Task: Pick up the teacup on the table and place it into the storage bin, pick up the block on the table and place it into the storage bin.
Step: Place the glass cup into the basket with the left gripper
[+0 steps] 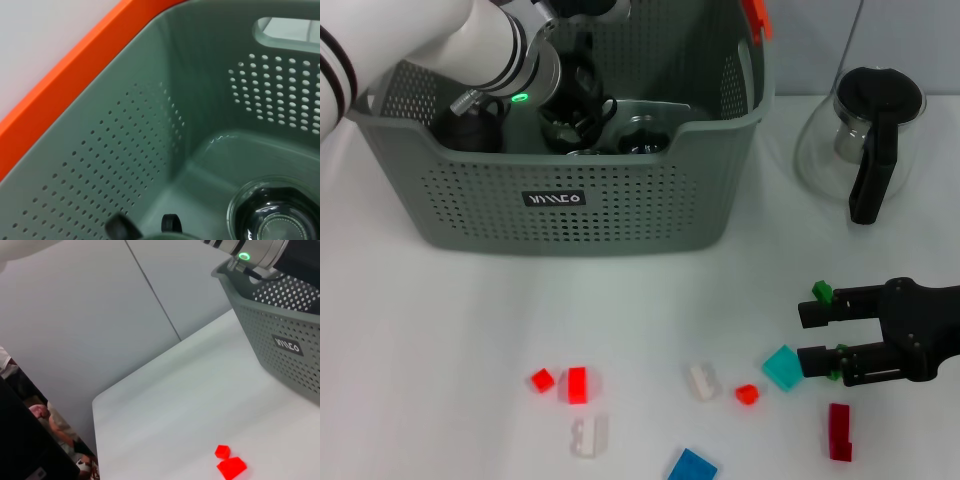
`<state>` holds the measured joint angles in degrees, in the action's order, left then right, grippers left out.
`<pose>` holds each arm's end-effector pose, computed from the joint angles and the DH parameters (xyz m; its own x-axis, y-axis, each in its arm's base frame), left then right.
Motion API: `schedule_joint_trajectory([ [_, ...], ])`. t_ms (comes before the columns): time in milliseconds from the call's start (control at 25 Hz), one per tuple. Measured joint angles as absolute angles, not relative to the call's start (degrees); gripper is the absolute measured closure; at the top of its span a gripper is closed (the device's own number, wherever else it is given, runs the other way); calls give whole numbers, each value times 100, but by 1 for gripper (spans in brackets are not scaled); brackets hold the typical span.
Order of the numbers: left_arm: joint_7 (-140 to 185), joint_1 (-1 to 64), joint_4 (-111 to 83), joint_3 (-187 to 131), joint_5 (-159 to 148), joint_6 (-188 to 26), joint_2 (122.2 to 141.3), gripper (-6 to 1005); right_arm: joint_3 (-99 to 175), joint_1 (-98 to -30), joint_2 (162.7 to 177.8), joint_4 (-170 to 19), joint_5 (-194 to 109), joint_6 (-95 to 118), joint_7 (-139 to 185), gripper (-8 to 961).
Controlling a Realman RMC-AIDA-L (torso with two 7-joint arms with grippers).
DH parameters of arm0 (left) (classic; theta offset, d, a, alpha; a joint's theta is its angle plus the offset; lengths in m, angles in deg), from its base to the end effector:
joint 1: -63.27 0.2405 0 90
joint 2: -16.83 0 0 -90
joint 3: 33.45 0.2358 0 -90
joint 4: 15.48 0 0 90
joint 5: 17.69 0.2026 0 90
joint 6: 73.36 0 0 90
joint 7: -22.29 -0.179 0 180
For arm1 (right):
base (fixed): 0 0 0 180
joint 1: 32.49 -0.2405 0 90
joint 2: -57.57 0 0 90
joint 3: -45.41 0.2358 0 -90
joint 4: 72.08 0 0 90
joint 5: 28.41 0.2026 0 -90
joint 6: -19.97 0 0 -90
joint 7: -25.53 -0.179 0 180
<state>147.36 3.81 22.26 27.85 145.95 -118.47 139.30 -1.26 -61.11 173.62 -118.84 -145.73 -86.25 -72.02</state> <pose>-0.1556 0.4789 -0.0496 0.9243 0.3435 -0.1664 0.1444 -0.7182 -0.6807 0.2159 0.2845 0.0012 0.7825 -0.5207 -0.3413 -0.4971 -0.8526 0.1612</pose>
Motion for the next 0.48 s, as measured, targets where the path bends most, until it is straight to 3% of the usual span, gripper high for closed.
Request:
schedule_joint_trajectory([
  [320,14825,403,2274,2769,14597,-11865,13935,833,-126,-6114,17367,-11884,-14583,-8617,-7202,196],
  [480,14923,508,2477,2770,14595,-11934,13947,661,-126,-6114,17367,-11884,-14583,-8617,-7190,196],
])
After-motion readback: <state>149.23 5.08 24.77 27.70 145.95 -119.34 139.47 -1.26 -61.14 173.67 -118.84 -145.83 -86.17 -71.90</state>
